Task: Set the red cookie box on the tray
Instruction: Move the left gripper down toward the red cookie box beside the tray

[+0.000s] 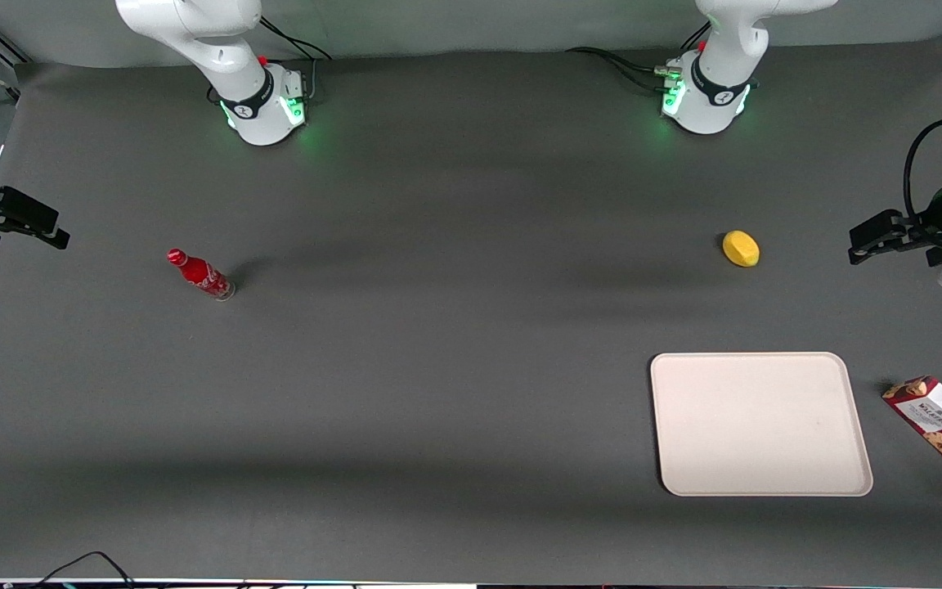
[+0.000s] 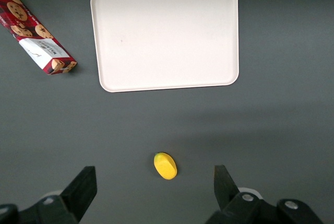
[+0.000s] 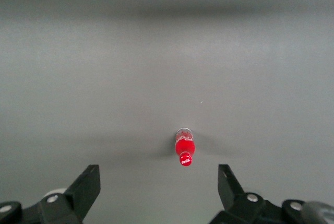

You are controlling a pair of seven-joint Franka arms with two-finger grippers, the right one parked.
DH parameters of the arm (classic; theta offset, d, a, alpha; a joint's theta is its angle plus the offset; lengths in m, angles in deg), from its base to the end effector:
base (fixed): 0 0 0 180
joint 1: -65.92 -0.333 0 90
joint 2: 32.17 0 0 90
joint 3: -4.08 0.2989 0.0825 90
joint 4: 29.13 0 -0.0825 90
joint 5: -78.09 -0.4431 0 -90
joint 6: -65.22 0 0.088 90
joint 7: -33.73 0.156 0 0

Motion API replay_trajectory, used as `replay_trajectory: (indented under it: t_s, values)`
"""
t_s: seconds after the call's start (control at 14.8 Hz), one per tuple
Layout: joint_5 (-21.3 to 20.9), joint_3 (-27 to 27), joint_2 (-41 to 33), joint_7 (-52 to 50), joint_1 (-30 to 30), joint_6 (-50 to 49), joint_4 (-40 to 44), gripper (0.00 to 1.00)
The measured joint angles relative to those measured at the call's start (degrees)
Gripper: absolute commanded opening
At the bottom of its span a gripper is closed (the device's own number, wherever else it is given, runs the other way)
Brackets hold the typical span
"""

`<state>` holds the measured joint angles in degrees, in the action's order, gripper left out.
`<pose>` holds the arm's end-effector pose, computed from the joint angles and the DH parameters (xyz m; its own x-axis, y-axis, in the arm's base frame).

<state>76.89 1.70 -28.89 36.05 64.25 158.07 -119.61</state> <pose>0.6325 -0.0042 0.5226 0.9984 -0.0539 -0.0166 -0.0542 -0.9984 -0.0179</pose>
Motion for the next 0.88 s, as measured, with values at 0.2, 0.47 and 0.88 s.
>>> replay_trajectory:
  t_s: [0.2, 0.47, 0.88]
  values:
    - [0.00, 0.00, 0.54, 0.00, 0.01, -0.01, 0.18, 1.00]
    - [0.00, 0.06, 0.76, -0.03, 0.02, -0.02, 0.24, 1.00]
    - [-0.10, 0.86, 1.65, -0.02, -0.93, -0.99, 0.26, 1.00]
